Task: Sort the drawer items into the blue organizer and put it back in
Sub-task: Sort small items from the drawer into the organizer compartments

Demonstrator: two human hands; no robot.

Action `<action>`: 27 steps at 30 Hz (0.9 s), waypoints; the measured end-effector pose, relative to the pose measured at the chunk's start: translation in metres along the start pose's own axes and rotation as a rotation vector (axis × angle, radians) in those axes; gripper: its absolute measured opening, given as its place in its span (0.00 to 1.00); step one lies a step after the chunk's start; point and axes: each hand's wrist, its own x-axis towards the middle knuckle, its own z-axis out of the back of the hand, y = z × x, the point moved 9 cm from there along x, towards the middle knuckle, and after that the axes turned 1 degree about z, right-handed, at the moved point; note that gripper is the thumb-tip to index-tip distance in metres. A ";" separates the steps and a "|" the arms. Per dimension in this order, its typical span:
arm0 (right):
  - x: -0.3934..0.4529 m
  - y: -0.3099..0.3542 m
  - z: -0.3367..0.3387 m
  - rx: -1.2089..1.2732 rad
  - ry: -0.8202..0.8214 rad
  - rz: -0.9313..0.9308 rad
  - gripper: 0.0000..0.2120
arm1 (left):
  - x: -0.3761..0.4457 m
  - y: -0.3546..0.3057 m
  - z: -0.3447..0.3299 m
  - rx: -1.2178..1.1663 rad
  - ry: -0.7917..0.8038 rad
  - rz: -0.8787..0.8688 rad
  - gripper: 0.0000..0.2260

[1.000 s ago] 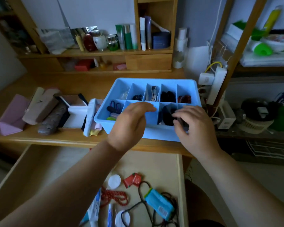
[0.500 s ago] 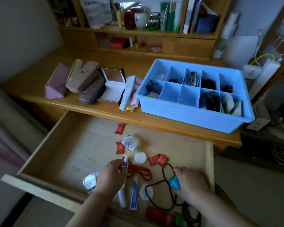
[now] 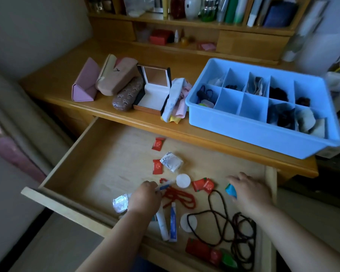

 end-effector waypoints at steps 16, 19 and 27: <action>-0.037 0.079 0.087 1.416 -0.223 -0.073 0.10 | -0.063 -0.085 0.031 -0.649 0.114 -0.423 0.13; -0.039 0.017 0.175 0.953 -0.573 -0.040 0.16 | -0.045 -0.053 0.028 -0.241 0.017 -0.285 0.08; 0.036 -0.045 0.219 0.558 -0.189 -0.273 0.17 | -0.041 0.001 -0.012 0.179 0.221 -0.029 0.17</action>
